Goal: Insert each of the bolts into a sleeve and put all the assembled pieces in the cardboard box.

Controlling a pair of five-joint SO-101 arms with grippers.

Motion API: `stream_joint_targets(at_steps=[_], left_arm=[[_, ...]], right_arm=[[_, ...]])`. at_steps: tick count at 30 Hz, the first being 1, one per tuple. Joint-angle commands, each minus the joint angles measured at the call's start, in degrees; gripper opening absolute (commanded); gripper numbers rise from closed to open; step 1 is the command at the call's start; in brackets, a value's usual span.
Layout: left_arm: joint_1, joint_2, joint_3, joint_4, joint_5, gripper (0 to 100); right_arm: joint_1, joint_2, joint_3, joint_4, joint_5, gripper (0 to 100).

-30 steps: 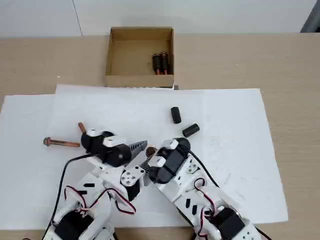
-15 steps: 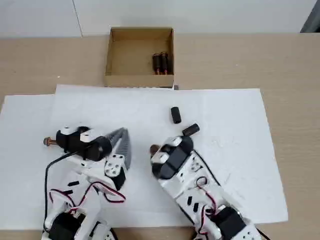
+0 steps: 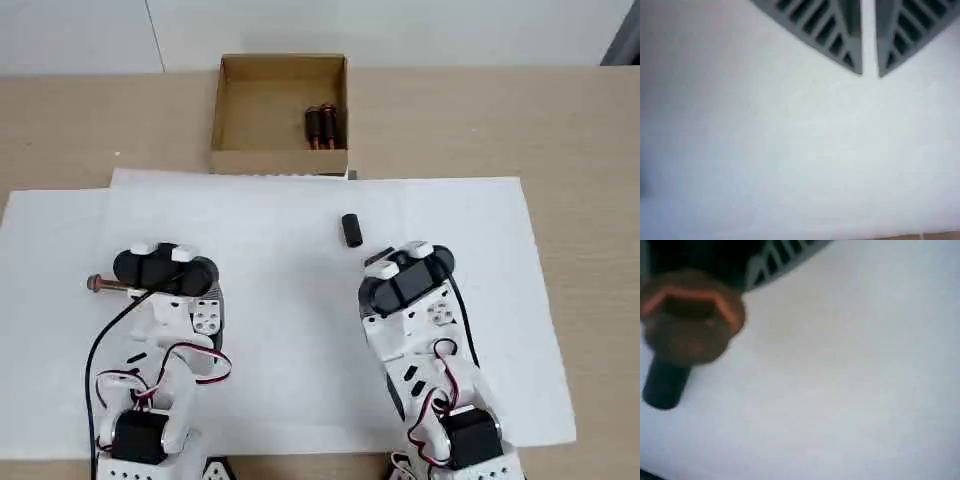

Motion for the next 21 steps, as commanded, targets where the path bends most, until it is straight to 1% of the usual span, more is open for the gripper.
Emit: stream_joint_targets(at_steps=[1,3,6,10,13,21], left_arm=[[-0.97,-0.44,1.19,0.79,-0.35,1],[-0.97,-0.44,2.24,0.79,-0.44,1],[-0.88,-0.44,3.38,0.79,-0.62,1],[-0.97,-0.44,5.76,0.79,-4.84,1],[-0.97,-0.53,6.11,0.53,-6.07,1],[-0.79,-0.53,6.11,0.44,-6.07,1]], right_arm=[[0.92,-0.31,-1.23,-0.31,0.62,0.3],[0.84,-0.31,-1.93,-0.66,2.29,0.3],[0.84,-0.22,-4.4,-0.66,2.9,0.3],[0.84,3.65,-9.23,-0.66,2.9,0.3],[1.01,11.74,-14.59,-1.98,2.55,0.3],[1.89,42.86,-31.47,-14.46,2.64,0.3]])
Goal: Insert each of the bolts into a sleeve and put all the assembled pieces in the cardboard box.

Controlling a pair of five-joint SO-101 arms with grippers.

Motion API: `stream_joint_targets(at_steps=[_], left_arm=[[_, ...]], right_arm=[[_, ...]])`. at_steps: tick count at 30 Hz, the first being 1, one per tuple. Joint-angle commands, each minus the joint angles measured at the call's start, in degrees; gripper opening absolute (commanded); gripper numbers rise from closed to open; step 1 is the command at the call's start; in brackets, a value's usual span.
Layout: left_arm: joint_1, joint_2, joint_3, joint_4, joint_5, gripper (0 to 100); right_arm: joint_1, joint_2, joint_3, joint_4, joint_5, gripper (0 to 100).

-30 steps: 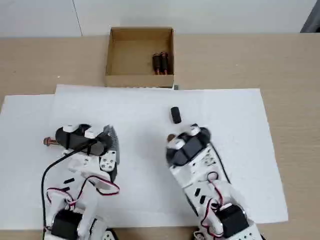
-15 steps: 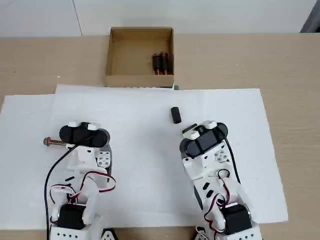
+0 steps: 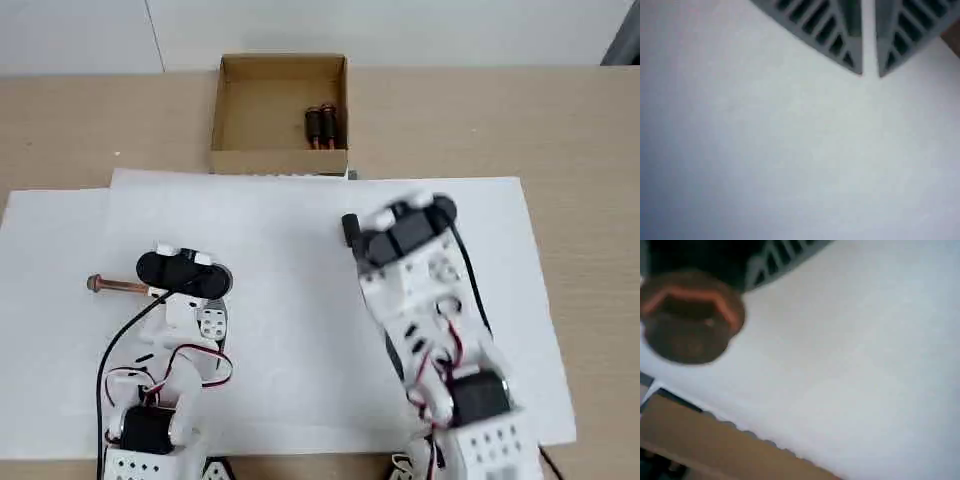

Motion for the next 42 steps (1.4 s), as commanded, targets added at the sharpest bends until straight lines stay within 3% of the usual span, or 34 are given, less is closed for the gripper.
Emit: stream_joint_targets(at_steps=[1,8,18,26,36,42], left_arm=[[-0.09,-0.53,-0.22,0.44,-0.35,1],[-0.18,-0.53,-0.22,0.44,-0.35,1],[-0.26,-0.53,-0.22,0.44,-0.35,1],[-0.26,-0.53,-0.22,0.44,-0.35,1],[-0.26,-0.53,-0.22,0.62,-0.35,1],[-0.26,-0.53,-0.22,0.62,-0.18,1]], right_arm=[[1.71,14.73,-10.99,-6.64,0.53,0.3],[4.62,42.68,-32.18,-14.37,0.7,0.3],[4.53,77.85,-69.98,-14.2,0.88,0.4],[3.03,98.59,-92.4,-14.37,8.09,0.4],[-1.71,110.99,-101.19,-14.2,16.7,1.1],[-2.77,113.01,-101.19,-13.85,17.93,15.1]])
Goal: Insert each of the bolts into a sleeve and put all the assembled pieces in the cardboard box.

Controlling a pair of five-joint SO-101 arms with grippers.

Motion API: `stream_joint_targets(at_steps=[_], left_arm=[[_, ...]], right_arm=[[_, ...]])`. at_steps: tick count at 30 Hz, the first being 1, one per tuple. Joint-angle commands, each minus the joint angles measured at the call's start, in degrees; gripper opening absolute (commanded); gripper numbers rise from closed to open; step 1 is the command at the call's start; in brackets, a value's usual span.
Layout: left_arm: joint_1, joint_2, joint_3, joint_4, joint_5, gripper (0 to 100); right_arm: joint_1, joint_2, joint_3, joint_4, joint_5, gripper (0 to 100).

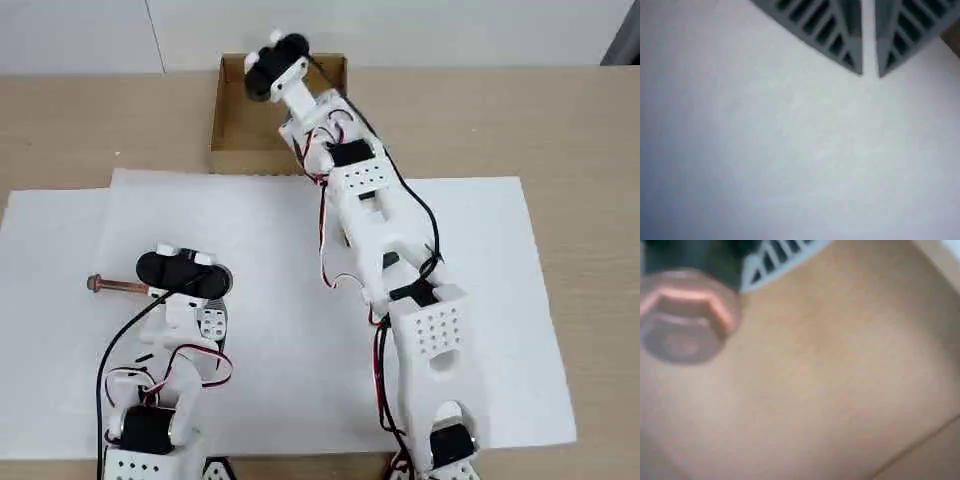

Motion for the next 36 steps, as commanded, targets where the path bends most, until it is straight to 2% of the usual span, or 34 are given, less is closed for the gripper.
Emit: stream_joint_targets(at_steps=[1,13,20,36], left_arm=[[-0.26,-0.53,-0.22,0.62,-0.18,1],[-0.26,-0.53,-0.22,0.62,-0.18,1],[-0.26,-0.53,-0.22,0.62,-0.26,1],[-0.18,-0.53,-0.22,0.62,-0.35,1]], right_arm=[[-0.66,-1.01,-4.13,-1.45,0.79,15.4],[-0.48,-1.19,-4.13,-1.19,0.88,15.4],[-0.13,-8.75,-4.13,12.18,0.79,15.4],[0.13,-21.14,-4.13,32.22,0.79,15.4]])
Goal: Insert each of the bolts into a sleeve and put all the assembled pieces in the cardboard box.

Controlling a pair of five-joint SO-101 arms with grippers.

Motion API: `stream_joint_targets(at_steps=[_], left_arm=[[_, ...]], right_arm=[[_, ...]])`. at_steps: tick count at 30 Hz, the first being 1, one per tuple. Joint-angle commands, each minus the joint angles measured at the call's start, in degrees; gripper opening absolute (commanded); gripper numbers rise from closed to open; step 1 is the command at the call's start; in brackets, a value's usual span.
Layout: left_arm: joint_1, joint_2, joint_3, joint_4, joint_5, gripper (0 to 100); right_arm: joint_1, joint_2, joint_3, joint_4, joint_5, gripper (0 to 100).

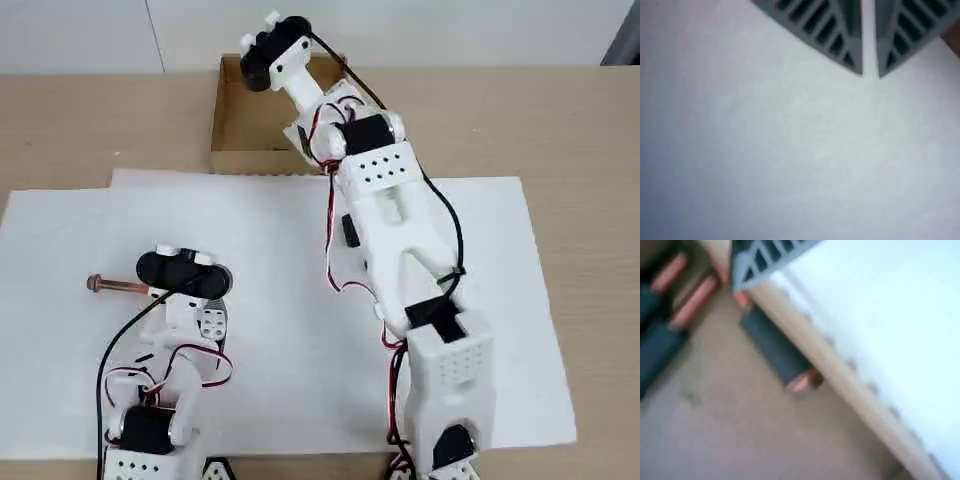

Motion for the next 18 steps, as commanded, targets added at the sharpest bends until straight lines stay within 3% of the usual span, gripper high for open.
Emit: stream_joint_targets(at_steps=[1,9,18], left_arm=[[-0.18,-0.53,-0.22,0.62,-0.35,1],[-0.18,-0.53,-0.22,0.62,-0.35,1],[-0.09,-0.53,-0.22,0.62,-0.35,1]], right_arm=[[0.57,-5.67,-3.08,4.26,0.44,15.4],[0.22,-13.05,-3.08,18.33,0.26,15.4],[1.63,-20.53,-3.08,33.19,-9.76,15.4]])
